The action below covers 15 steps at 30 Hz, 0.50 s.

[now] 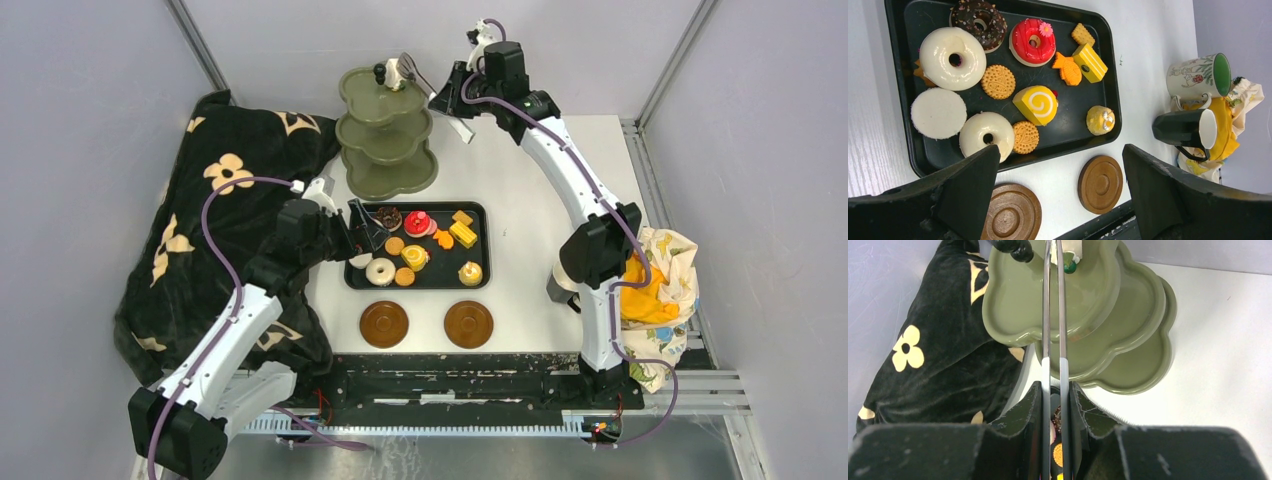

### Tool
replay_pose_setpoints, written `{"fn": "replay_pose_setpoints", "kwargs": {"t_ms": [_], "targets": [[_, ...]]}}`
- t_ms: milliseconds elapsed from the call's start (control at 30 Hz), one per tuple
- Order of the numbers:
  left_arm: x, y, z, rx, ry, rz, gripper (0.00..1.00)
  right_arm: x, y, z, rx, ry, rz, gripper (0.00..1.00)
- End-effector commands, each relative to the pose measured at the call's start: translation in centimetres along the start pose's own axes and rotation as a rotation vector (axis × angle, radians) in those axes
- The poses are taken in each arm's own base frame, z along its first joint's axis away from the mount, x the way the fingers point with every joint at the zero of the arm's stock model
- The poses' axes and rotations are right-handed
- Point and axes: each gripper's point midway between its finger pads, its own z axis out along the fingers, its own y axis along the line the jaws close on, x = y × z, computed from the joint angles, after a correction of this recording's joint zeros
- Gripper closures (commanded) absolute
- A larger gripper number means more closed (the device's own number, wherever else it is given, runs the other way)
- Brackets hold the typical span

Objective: Serve the afternoon tea

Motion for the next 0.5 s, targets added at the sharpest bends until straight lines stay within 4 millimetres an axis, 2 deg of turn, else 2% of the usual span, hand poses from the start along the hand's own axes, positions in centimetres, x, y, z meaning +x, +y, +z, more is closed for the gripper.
{"fn": "replay_pose_setpoints", "kwargs": {"t_ms": [0,233,467], "targets": [[-1.1,-0.5,0.1,0.019,-0.032,0.028,0.01,-2.4,-0.2,-0.8,0.010,-0.078,0.008,0.99],[-0.9,-0.5,0.2,0.022,-0.024,0.026,0.01,-2.5,-1.6,-0.2,0.016,-0.081,0.045,0.99],[-1.0,-0.6,0.5,0.031,-0.021,0.022,0.01,-2.0,-1.2,0.5,-0.023,-0.058,0.061,0.99]]}}
